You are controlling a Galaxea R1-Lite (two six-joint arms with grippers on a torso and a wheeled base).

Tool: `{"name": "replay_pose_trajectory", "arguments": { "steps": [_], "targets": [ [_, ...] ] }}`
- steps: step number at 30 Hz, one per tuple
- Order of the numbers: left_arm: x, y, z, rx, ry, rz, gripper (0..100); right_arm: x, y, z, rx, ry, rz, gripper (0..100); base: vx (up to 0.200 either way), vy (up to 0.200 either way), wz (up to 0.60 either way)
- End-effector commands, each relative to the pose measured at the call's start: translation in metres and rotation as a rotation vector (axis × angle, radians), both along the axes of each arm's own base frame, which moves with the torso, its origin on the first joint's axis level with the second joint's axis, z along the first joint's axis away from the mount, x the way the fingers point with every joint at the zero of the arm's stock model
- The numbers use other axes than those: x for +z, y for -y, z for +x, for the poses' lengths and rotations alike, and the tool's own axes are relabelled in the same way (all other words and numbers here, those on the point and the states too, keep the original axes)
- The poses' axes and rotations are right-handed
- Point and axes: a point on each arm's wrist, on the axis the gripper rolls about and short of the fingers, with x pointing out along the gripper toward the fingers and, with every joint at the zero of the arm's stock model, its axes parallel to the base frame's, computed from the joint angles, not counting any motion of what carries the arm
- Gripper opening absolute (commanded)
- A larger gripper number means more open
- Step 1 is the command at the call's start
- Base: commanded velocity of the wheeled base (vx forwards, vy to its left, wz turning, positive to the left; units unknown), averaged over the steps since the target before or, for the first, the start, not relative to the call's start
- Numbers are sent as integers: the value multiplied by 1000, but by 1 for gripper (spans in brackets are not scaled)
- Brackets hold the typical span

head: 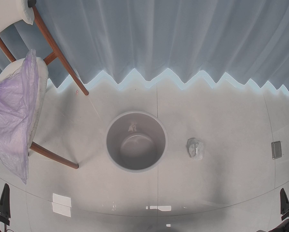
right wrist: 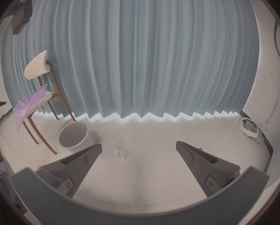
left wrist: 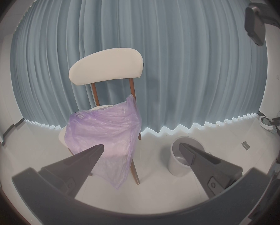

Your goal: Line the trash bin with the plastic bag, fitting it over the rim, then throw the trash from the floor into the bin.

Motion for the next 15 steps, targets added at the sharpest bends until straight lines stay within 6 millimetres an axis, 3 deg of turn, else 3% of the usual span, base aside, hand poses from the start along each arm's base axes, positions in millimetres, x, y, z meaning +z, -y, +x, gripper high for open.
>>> {"name": "replay_pose_trajectory", "arguments": {
  "steps": [1, 2, 4, 8, 9, 10, 13, 15],
  "targets": [
    [44, 0, 27, -17, -115, 9, 100, -5, 0, 0, 0, -2, 0, 100, 0, 0, 0],
    [73, 2, 56, -17, -185, 9, 100, -5, 0, 0, 0, -2, -2, 100, 0, 0, 0],
    [87, 3, 72, -20, -211, 3, 100, -5, 0, 0, 0, -2, 0, 100, 0, 0, 0],
    [102, 4, 105, -15, -280, 5, 100, -5, 0, 0, 0, -2, 0, 100, 0, 0, 0],
    [102, 4, 105, -15, -280, 5, 100, -5, 0, 0, 0, -2, 0, 100, 0, 0, 0],
    [108, 5, 120, -6, -306, 7, 100, -5, 0, 0, 1, -1, -2, 100, 0, 0, 0],
    [110, 5, 136, 9, -342, 17, 100, -5, 0, 0, 1, -1, -2, 100, 0, 0, 0],
    [111, 5, 158, 30, -388, 31, 100, -5, 0, 0, 1, -1, 0, 100, 0, 0, 0]
  ]
}}
